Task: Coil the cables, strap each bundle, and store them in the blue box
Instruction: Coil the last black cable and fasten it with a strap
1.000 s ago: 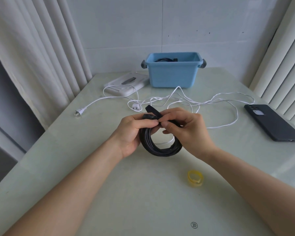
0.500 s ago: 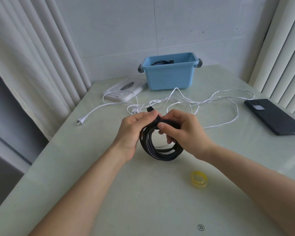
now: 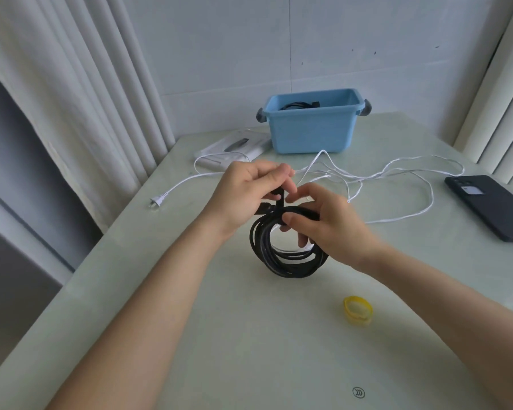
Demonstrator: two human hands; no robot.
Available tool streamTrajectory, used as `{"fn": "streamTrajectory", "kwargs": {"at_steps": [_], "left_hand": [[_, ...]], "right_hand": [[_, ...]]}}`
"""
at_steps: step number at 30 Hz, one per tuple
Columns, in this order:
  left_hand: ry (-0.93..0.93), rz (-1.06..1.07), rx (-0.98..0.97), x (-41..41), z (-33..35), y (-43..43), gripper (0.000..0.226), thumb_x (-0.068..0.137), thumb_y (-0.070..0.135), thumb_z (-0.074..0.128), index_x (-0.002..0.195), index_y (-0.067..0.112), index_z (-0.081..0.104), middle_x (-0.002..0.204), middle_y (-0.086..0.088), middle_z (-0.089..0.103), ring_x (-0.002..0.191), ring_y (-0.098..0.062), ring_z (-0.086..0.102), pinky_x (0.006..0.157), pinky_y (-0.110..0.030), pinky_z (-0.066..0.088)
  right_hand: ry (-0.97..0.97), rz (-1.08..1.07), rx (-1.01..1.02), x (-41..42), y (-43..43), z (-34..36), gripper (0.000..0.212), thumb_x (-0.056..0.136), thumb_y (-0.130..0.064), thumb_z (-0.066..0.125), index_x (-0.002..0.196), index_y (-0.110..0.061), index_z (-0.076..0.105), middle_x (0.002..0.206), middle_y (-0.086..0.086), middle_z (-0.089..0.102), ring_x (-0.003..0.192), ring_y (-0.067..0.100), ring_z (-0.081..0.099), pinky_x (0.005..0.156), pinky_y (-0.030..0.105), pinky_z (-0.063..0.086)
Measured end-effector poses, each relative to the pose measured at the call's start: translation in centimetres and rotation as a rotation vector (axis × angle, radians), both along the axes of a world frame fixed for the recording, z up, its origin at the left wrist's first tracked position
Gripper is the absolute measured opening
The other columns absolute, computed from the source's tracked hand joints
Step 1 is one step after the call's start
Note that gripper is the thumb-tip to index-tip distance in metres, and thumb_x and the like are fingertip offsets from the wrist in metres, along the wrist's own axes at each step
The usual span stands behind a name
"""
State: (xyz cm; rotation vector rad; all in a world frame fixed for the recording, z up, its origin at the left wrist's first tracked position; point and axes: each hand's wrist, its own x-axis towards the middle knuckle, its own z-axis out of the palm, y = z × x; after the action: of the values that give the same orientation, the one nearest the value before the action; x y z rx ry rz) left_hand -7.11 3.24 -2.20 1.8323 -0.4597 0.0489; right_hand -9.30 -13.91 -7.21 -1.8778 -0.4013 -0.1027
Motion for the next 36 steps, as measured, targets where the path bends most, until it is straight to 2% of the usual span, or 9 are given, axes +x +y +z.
{"fn": "streamTrajectory", "kwargs": {"at_steps": [4, 6, 8, 10, 14, 18, 23, 27, 36], "left_hand": [[-0.106, 0.014, 0.263, -0.1, 1.0, -0.3, 0.031, 0.098, 0.036, 0.063, 0.074, 0.022, 0.078, 0.088, 0.012, 0.060, 0.076, -0.006, 0.062, 0.081, -0.023, 0.051], [-0.090, 0.063, 0.304, -0.5, 1.5, -0.6, 0.034, 0.098, 0.036, 0.062, 0.073, 0.020, 0.078, 0.071, 0.012, 0.064, 0.061, -0.003, 0.057, 0.067, -0.021, 0.048], [-0.056, 0.080, 0.308, -1.2, 1.7, -1.1, 0.035, 0.100, 0.035, 0.060, 0.074, 0.019, 0.078, 0.069, 0.000, 0.067, 0.050, -0.010, 0.052, 0.053, -0.021, 0.043], [-0.025, 0.062, 0.309, -2.0, 1.0, -1.6, 0.034, 0.102, 0.031, 0.056, 0.079, 0.018, 0.077, 0.066, 0.002, 0.066, 0.045, -0.014, 0.049, 0.046, -0.018, 0.039], [-0.019, 0.079, 0.335, -3.2, -2.0, -2.4, 0.032, 0.103, 0.025, 0.053, 0.082, 0.020, 0.076, 0.066, 0.007, 0.070, 0.046, -0.011, 0.053, 0.054, -0.024, 0.046], [0.048, 0.064, 0.369, -2.9, -3.8, -2.4, 0.035, 0.101, 0.022, 0.054, 0.073, 0.021, 0.075, 0.065, 0.005, 0.072, 0.061, -0.010, 0.065, 0.069, -0.025, 0.052], [0.182, 0.016, 0.337, -2.1, -4.6, -2.2, 0.040, 0.096, 0.028, 0.055, 0.059, 0.024, 0.071, 0.055, 0.005, 0.063, 0.058, -0.011, 0.055, 0.064, -0.025, 0.043], [0.148, 0.133, 0.383, -2.2, -5.0, -2.7, 0.038, 0.093, 0.025, 0.057, 0.057, 0.023, 0.070, 0.050, 0.006, 0.062, 0.053, -0.010, 0.052, 0.066, -0.033, 0.048], [0.115, 0.269, 0.418, -2.5, -4.8, -3.1, 0.031, 0.088, 0.018, 0.056, 0.062, 0.016, 0.073, 0.052, 0.002, 0.068, 0.039, -0.011, 0.049, 0.053, -0.022, 0.046]], "right_hand": [[0.073, 0.013, 0.001, 0.8, -0.8, -0.1, 0.013, 0.097, -0.009, 0.059, 0.102, -0.017, 0.068, 0.082, 0.004, 0.075, 0.055, 0.013, 0.059, 0.052, 0.021, 0.043], [0.109, 0.001, 0.053, 1.0, -0.9, -0.3, 0.016, 0.098, -0.007, 0.056, 0.101, -0.013, 0.071, 0.080, 0.005, 0.073, 0.055, 0.013, 0.056, 0.051, 0.020, 0.042], [0.153, -0.011, 0.143, 1.2, -0.9, -0.4, 0.017, 0.099, -0.008, 0.055, 0.102, -0.010, 0.072, 0.077, 0.006, 0.070, 0.056, 0.014, 0.054, 0.051, 0.021, 0.041], [0.184, -0.032, 0.201, 1.4, -1.0, -0.4, 0.017, 0.100, -0.009, 0.055, 0.097, -0.008, 0.072, 0.075, 0.005, 0.067, 0.056, 0.015, 0.053, 0.051, 0.024, 0.040], [0.245, -0.046, 0.300, 2.0, -1.8, -0.7, 0.020, 0.100, -0.004, 0.049, 0.100, 0.000, 0.070, 0.066, 0.001, 0.063, 0.055, 0.016, 0.051, 0.056, 0.028, 0.041], [0.307, -0.034, 0.383, 2.1, -2.4, -0.9, 0.020, 0.102, -0.005, 0.049, 0.104, -0.003, 0.069, 0.069, -0.001, 0.066, 0.057, 0.016, 0.050, 0.061, 0.030, 0.040], [0.344, 0.065, 0.420, 1.9, -2.7, -0.7, 0.018, 0.102, -0.005, 0.050, 0.107, -0.004, 0.067, 0.076, 0.001, 0.067, 0.059, 0.015, 0.052, 0.064, 0.029, 0.042], [0.368, 0.173, 0.439, 1.7, -3.1, -0.5, 0.019, 0.101, -0.005, 0.051, 0.112, -0.002, 0.066, 0.092, 0.012, 0.068, 0.063, 0.018, 0.050, 0.064, 0.025, 0.046], [0.455, 0.256, 0.504, 1.6, -3.3, -0.4, 0.021, 0.097, -0.006, 0.055, 0.114, -0.002, 0.067, 0.096, 0.010, 0.066, 0.066, 0.016, 0.048, 0.066, 0.026, 0.046]]}}
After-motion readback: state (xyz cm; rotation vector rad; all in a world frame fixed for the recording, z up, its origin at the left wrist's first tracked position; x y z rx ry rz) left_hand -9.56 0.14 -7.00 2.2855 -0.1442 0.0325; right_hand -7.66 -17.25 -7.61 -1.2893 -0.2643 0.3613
